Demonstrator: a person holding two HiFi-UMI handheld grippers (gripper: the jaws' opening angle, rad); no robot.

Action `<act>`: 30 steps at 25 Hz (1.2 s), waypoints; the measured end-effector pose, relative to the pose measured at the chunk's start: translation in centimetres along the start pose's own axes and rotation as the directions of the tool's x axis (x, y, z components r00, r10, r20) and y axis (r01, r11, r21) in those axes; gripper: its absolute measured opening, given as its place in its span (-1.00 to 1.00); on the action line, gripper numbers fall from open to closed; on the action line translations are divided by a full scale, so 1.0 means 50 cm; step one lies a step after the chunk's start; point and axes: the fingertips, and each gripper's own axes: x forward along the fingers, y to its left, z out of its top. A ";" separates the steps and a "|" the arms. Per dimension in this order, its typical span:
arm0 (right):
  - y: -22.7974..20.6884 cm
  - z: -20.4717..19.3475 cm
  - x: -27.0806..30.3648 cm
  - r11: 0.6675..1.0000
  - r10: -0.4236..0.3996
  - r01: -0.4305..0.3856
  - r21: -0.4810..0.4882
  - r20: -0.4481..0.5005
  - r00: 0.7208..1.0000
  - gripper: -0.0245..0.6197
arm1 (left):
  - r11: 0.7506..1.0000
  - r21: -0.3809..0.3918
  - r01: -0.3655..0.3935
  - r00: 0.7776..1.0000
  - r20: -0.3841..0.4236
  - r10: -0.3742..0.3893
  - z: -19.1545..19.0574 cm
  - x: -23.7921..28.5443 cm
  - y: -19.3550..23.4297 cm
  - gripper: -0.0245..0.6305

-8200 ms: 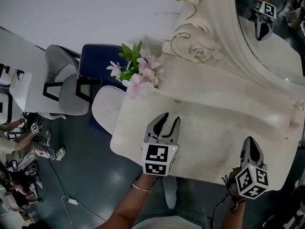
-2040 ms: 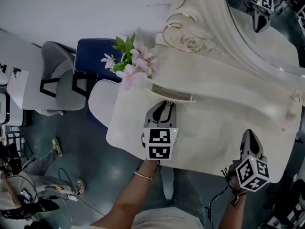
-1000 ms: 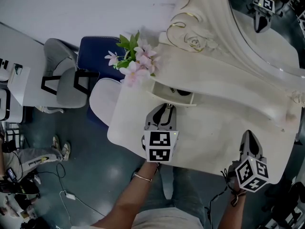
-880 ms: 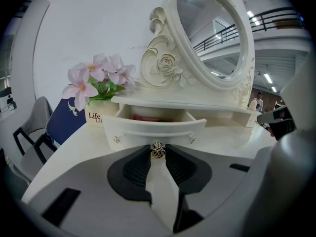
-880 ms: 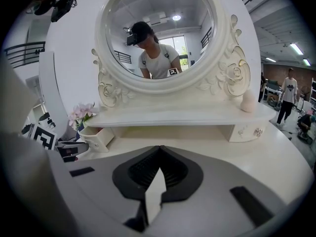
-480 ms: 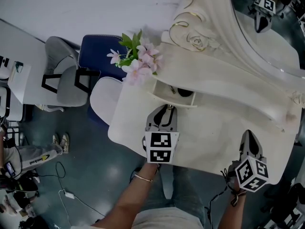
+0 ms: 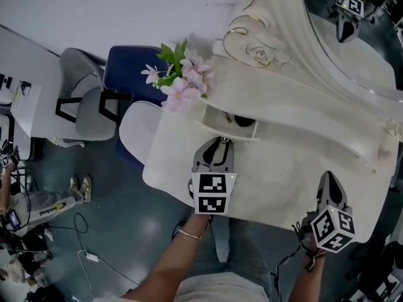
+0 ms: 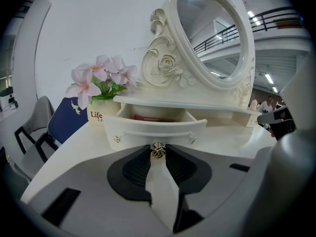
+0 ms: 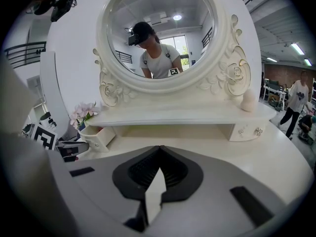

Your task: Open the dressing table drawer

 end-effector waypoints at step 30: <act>0.057 0.046 0.002 0.999 0.041 -0.042 0.012 0.060 0.997 -0.90 | 1.000 -0.018 0.016 0.997 0.078 -0.014 0.070 -0.082 0.015 -0.53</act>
